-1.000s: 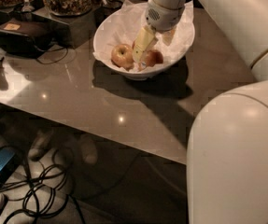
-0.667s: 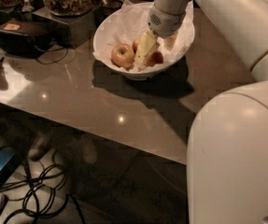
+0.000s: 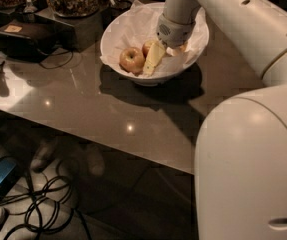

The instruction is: Pick apple from white bowl

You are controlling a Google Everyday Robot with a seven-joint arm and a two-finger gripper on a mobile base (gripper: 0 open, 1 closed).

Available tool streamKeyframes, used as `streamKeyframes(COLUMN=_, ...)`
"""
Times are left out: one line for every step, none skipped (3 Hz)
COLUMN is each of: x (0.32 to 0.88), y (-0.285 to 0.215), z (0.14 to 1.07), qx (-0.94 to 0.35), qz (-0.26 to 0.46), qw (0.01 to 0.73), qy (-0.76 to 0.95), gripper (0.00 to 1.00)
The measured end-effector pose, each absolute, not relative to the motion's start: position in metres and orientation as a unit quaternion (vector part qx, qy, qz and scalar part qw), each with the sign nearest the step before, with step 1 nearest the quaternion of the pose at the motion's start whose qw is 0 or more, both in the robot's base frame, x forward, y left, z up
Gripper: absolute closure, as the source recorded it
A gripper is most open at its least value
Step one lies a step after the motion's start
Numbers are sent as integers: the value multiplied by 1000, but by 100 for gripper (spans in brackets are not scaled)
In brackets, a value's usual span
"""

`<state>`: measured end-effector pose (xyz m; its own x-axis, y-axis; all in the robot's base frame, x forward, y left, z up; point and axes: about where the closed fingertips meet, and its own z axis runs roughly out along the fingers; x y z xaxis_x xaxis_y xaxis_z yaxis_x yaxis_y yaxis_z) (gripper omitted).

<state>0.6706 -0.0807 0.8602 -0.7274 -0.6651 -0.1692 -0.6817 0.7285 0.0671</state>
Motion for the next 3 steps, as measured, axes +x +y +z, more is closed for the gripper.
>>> streamKeyframes(x=669, y=-77, z=855, qx=-377, qz=65, qw=67, qy=921, gripper=40)
streamKeyframes(x=669, y=-77, z=855, qx=-377, qz=65, qw=67, qy=921, gripper=63)
streamKeyframes(x=669, y=-77, z=855, qx=-377, qz=65, qw=67, qy=921, gripper=86)
